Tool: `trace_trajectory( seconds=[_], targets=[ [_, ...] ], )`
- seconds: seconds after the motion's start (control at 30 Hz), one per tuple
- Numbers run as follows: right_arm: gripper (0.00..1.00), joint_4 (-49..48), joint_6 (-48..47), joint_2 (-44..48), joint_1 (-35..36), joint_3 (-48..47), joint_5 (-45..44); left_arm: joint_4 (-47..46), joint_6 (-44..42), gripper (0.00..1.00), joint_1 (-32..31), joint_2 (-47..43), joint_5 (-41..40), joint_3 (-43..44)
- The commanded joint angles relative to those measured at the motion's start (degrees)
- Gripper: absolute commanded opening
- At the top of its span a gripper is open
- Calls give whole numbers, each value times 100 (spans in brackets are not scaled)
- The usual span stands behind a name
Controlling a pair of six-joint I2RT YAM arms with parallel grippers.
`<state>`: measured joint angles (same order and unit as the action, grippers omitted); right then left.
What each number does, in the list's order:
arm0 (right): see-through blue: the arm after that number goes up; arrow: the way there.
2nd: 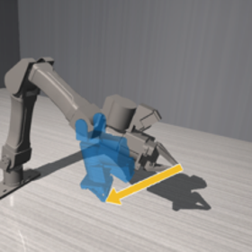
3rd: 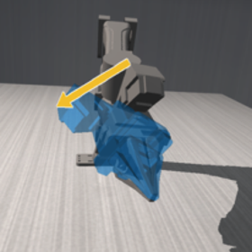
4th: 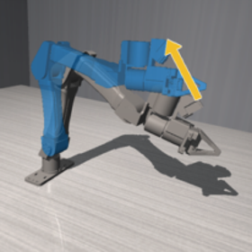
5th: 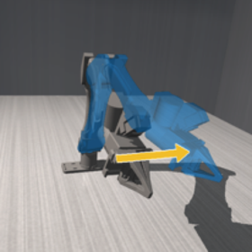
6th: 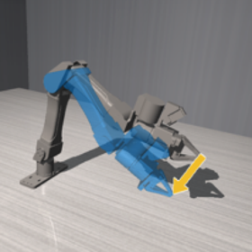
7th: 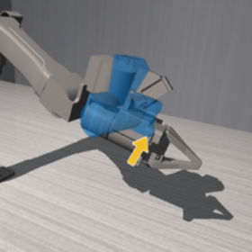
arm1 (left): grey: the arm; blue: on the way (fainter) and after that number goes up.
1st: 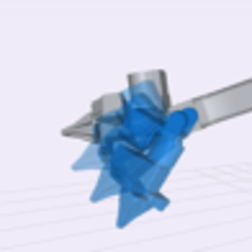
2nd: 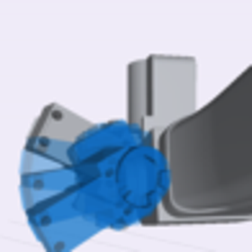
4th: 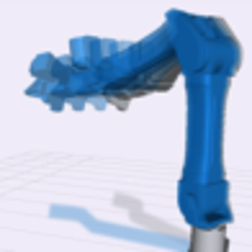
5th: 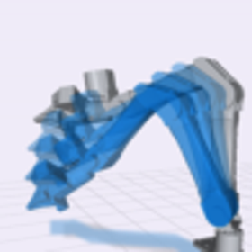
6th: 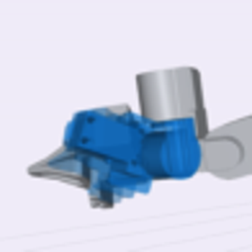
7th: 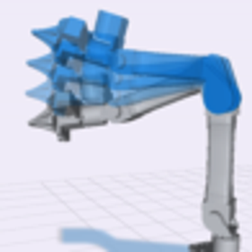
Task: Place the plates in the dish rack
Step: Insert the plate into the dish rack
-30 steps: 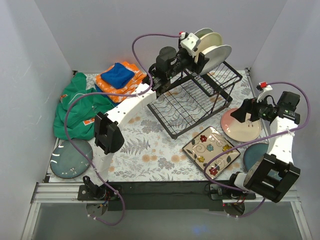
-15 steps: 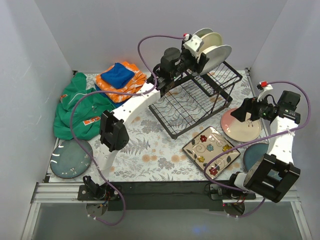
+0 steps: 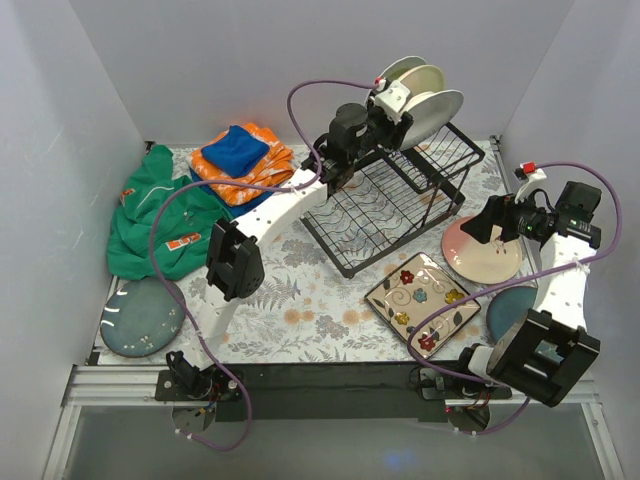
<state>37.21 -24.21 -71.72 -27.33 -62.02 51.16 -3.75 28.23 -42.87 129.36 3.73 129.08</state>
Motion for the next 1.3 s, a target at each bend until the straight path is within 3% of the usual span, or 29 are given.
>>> trace_trajectory(
  seconds=[0.0,0.3,0.57,1.27],
  targets=[
    [98,-30,12,176,9,41,158,-249,-467,49,-107,-139,-302,-49],
    [98,-30,30,185,9,76,219,-697,-1240,39,-274,-113,-935,-312],
    [98,-39,39,176,9,120,272,-1100,-1460,0,-318,-157,-961,-436],
    [98,-56,-5,124,9,225,228,-2657,-1760,0,-512,-824,-1181,-1552]
  ],
)
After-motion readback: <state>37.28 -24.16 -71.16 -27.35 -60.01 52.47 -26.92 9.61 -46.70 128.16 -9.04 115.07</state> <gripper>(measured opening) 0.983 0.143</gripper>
